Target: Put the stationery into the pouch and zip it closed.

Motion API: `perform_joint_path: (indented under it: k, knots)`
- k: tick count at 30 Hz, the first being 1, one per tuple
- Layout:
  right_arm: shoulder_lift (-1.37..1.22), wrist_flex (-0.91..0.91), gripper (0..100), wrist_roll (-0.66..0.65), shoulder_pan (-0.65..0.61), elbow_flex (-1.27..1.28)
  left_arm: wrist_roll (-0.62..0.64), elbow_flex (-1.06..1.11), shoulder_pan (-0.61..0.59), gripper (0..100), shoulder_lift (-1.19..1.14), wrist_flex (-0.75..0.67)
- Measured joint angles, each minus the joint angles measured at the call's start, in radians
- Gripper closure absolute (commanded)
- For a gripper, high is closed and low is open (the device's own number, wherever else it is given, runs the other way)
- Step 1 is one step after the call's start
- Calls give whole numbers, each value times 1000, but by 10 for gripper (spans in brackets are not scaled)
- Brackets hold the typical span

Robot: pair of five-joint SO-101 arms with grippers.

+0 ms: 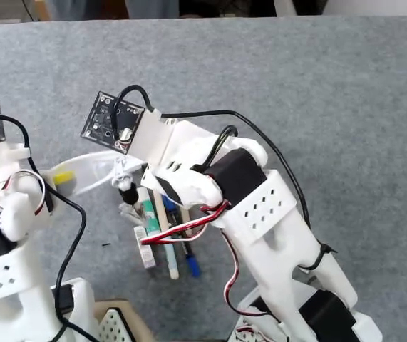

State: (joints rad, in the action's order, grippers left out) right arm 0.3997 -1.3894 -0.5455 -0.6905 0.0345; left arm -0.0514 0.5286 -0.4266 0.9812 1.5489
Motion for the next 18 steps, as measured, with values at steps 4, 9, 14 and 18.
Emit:
perform_joint_path:
  k: [4, 9, 14, 18]
  knots:
    - [0, 0, 987, 0, 0, 0, 0, 20, 0, 727, 2, -17]
    - [0, 0, 987, 0, -2, 0, 2, 20, 2, 904, 2, -17]
    - [-3, 3, 987, 0, -5, 0, 3, 18, 8, 957, 11, -17]
    - [9, 2, 987, 2, 11, -2, -3, 17, -6, 971, 9, -18]
